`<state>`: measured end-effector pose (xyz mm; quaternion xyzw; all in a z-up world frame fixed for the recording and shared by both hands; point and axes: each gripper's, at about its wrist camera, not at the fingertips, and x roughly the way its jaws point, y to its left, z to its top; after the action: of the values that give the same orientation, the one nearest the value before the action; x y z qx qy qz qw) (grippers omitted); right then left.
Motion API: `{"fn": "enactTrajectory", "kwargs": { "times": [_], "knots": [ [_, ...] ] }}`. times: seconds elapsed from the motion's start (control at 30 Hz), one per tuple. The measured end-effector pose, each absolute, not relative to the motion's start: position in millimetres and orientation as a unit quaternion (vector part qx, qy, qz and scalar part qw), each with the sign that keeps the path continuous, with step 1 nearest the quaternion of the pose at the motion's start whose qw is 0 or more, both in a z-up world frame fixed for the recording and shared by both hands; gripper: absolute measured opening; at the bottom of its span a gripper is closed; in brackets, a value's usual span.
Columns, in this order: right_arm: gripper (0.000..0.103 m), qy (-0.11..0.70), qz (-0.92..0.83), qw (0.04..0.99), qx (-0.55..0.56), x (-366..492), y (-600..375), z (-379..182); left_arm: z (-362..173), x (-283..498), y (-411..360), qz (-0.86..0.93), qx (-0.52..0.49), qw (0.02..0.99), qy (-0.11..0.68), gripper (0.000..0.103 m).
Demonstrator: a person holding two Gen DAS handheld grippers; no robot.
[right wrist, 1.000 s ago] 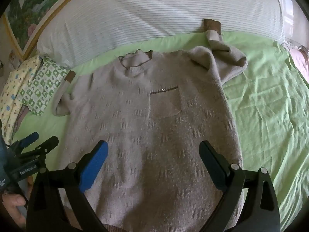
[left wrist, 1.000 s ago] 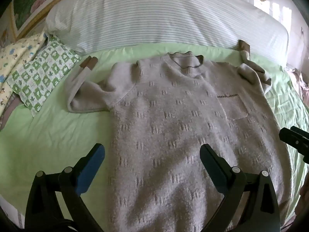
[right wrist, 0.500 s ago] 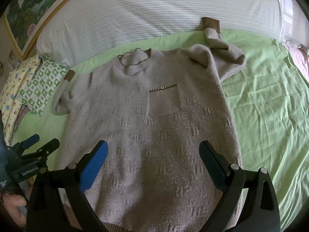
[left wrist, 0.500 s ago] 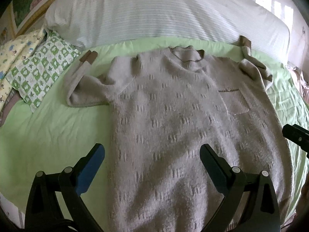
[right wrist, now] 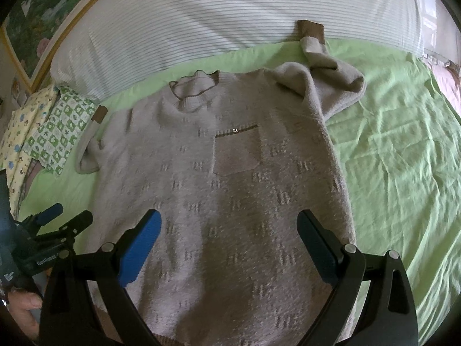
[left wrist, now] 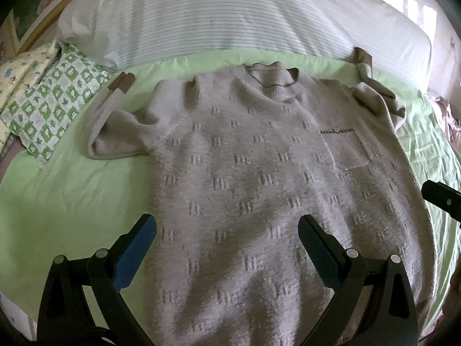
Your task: Fold small clothes
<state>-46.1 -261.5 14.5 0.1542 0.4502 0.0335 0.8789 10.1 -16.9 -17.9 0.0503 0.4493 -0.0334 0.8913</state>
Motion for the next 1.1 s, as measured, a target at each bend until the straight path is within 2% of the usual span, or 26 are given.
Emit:
{"fn": "enactTrajectory", "kwargs": {
  "times": [0.73,1.1],
  "knots": [
    [0.095,0.461,0.034,0.87,0.172,-17.8,-293.7,8.0,-27.7,39.9,-34.8,-0.047,0.022,0.882,0.469,0.099],
    [0.095,0.419,0.007,0.887,0.192,58.1,-365.6,35.2,-31.1,94.6,-29.9,-0.042,0.009,0.874,0.483,0.099]
  ]
}}
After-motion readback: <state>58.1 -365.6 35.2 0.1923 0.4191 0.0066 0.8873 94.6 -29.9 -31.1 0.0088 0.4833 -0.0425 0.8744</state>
